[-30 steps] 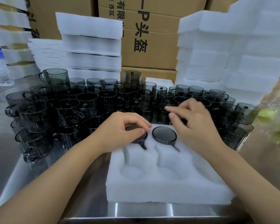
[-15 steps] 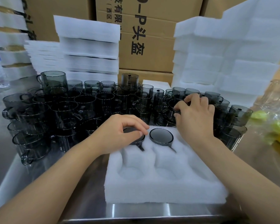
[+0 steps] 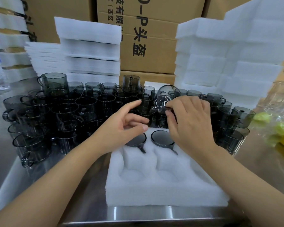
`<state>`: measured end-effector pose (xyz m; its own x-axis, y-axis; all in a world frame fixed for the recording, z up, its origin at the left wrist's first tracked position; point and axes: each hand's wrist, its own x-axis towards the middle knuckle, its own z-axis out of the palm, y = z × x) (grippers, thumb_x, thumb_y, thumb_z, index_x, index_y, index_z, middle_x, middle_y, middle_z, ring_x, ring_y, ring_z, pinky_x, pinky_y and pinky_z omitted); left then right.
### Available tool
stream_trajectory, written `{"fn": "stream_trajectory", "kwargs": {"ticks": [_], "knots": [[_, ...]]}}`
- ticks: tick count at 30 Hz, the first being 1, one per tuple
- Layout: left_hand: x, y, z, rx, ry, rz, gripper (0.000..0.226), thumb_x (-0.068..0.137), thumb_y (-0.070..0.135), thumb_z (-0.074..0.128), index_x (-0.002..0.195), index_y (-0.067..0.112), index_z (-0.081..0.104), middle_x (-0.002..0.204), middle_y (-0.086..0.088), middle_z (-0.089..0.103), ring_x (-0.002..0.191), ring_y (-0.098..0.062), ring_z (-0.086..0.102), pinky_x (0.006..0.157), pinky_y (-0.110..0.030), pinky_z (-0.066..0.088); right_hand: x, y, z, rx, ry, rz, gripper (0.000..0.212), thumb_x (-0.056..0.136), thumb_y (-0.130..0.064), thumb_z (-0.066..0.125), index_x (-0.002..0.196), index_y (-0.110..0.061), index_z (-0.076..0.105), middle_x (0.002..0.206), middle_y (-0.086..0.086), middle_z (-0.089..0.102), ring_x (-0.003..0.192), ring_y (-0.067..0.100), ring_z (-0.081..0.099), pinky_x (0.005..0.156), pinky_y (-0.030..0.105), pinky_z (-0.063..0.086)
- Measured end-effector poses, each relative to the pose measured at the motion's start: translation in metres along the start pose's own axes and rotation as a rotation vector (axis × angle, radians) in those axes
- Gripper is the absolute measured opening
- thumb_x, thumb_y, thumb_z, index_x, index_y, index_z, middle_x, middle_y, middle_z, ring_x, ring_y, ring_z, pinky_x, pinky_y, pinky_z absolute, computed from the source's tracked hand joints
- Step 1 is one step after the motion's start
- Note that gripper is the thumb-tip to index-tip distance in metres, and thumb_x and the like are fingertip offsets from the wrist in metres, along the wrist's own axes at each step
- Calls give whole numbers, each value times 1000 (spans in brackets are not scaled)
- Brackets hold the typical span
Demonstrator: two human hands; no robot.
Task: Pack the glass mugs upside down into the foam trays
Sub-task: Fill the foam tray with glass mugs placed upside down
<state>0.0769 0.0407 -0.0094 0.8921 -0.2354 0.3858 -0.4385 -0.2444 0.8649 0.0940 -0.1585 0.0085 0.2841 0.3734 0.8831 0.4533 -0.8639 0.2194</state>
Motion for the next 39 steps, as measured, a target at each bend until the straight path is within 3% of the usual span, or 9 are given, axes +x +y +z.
{"fn": "stream_trajectory", "kwargs": {"ticks": [3,7,10,15,20,23,29,36,39], "knots": [[1,0,1,-74,-8,-23,74,77,29,70,134,43,26,105,10,72,100,-8,67,91,-16,48,0,-4,-1,58,15,-138,9,86,-13,59,88,-11,67,87,3,65,78,30,60,77,36,32],[3,-3,1,-89,-14,-32,81,74,30,69,145,32,29,97,-1,71,107,-22,64,96,-28,46,-1,-3,0,121,15,-270,8,82,-8,66,86,-12,71,88,1,67,83,27,61,78,35,36],[4,-5,0,-94,-23,-28,84,74,29,72,146,29,29,106,-15,68,106,-30,63,96,-31,46,-2,-2,2,157,14,-319,11,79,-4,69,86,-12,72,90,3,68,90,23,53,77,35,38],[4,-6,-2,-103,-48,-4,86,67,38,75,143,30,35,111,-15,68,107,-30,65,103,-47,44,-2,0,2,248,19,-320,9,80,-4,67,85,-8,72,106,9,60,89,25,50,70,41,44],[4,-6,-2,-123,-52,36,60,69,33,75,121,52,53,104,-3,72,102,-18,67,94,-31,51,-4,-1,2,389,35,-223,14,88,-14,61,88,-5,72,119,5,41,86,24,50,78,29,45],[3,-5,-1,-117,-52,30,56,72,21,76,118,44,55,96,11,72,89,-3,66,80,-16,49,-6,-1,2,468,-19,-143,20,84,-13,65,100,-1,68,124,7,39,91,25,54,85,25,44],[3,-5,-2,-135,-32,-13,56,67,23,78,117,27,53,102,-11,70,86,-9,67,80,-20,51,-7,-2,0,534,-82,-71,41,84,-20,64,119,3,60,129,18,49,110,25,54,97,29,44],[1,-2,-4,-95,-81,40,86,64,24,80,134,49,36,95,-1,71,91,-19,69,89,-26,53,-5,-2,2,534,-65,-119,57,84,-29,66,130,-1,50,125,12,55,116,21,48,103,24,38],[2,-2,-4,-97,-100,41,87,64,21,80,137,44,39,95,-2,71,93,-20,69,89,-28,53,-5,-1,3,523,-59,-125,59,84,-34,67,131,-1,51,123,12,57,113,21,49,102,22,37]]}}
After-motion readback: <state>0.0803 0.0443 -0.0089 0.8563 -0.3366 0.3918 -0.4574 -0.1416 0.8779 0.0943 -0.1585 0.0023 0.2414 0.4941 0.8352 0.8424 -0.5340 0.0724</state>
